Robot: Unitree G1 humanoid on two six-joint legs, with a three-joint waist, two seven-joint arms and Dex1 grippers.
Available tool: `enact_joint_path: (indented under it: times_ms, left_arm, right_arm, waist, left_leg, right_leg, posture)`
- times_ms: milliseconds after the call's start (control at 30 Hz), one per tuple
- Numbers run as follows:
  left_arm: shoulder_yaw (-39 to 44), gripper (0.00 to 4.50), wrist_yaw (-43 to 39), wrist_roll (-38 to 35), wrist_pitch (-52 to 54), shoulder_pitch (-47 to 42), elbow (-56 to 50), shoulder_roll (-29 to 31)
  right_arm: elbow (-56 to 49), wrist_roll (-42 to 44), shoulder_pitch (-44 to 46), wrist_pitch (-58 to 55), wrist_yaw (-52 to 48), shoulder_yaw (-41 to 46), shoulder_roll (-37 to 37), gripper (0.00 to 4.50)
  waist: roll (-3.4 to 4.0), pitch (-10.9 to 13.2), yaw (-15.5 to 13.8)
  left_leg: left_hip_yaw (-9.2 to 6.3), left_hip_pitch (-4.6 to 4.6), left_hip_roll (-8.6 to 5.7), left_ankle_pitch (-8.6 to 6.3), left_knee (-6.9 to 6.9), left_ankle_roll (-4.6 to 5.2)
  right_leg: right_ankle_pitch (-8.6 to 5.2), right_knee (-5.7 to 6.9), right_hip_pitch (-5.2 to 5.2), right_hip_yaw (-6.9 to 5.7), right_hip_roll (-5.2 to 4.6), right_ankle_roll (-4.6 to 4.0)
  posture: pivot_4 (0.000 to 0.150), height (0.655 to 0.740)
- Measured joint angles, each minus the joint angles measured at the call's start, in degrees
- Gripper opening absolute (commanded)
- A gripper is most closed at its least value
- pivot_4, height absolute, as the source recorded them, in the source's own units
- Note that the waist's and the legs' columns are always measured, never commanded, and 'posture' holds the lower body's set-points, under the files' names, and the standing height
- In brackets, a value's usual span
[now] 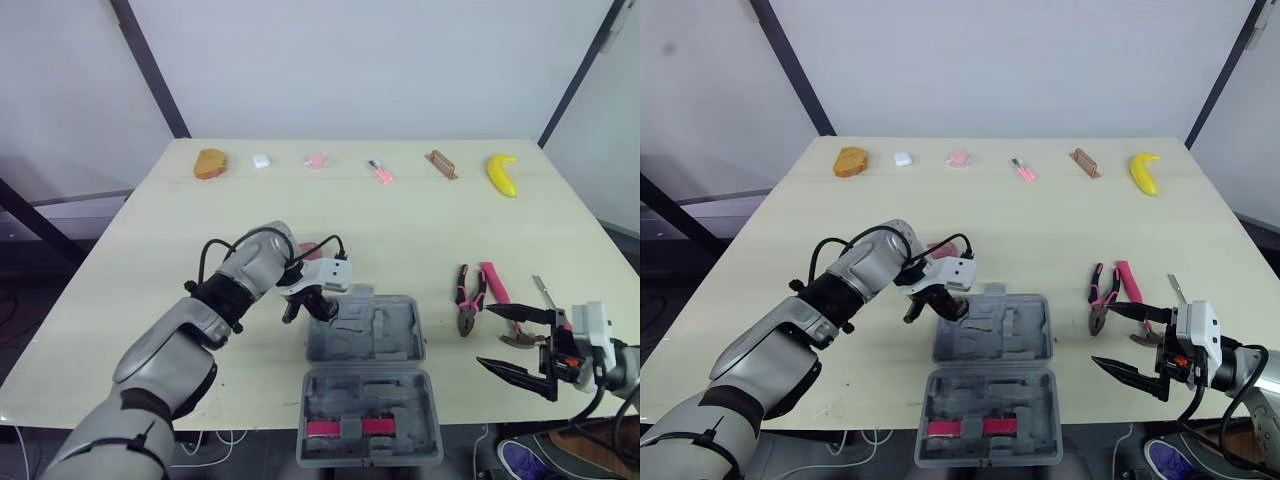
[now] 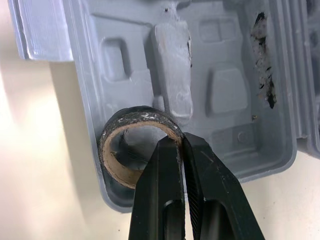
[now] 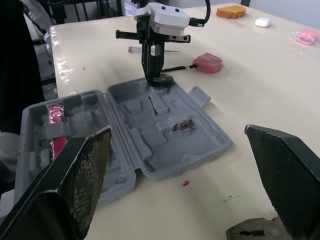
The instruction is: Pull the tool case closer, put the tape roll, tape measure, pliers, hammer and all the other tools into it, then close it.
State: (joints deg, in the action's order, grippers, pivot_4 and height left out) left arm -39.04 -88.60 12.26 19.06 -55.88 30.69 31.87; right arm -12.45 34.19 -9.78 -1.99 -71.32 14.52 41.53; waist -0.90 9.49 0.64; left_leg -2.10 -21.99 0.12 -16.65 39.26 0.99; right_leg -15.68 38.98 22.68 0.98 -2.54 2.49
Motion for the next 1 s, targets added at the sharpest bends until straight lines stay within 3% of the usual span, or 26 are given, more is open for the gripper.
enact_joint_path:
  times_ms: [367, 1000]
  left_arm:
    - [0.32, 0.03, 0.05, 1.32, -3.73, -1.31, 5.86, -2.21]
    - [0.63, 0.03, -0.10, 1.69, -4.38, -1.32, 5.94, -2.45]
  right_arm:
    - [0.00, -0.74, -0.01, 0.60, 0.46, 0.00, -0.02, 4.50]
    - [0.00, -1.18, -0.09, 2.25, 1.13, -0.01, -0.57, 4.50]
  waist:
    - [0.00, 0.00, -0.12]
    - [0.00, 0.00, -0.10]
  left_leg:
    - [0.00, 0.01, -0.01, 0.00, 0.01, 0.00]
    - [-0.01, 0.00, -0.01, 0.00, 0.01, 0.00]
  right_leg:
    - [0.01, 0.01, -0.02, 0.00, 0.00, 0.02]
    - [0.01, 0.01, -0.02, 0.00, 0.00, 0.02]
  posture:
    - [0.150, 0.7400]
    - [0.150, 0.7400]
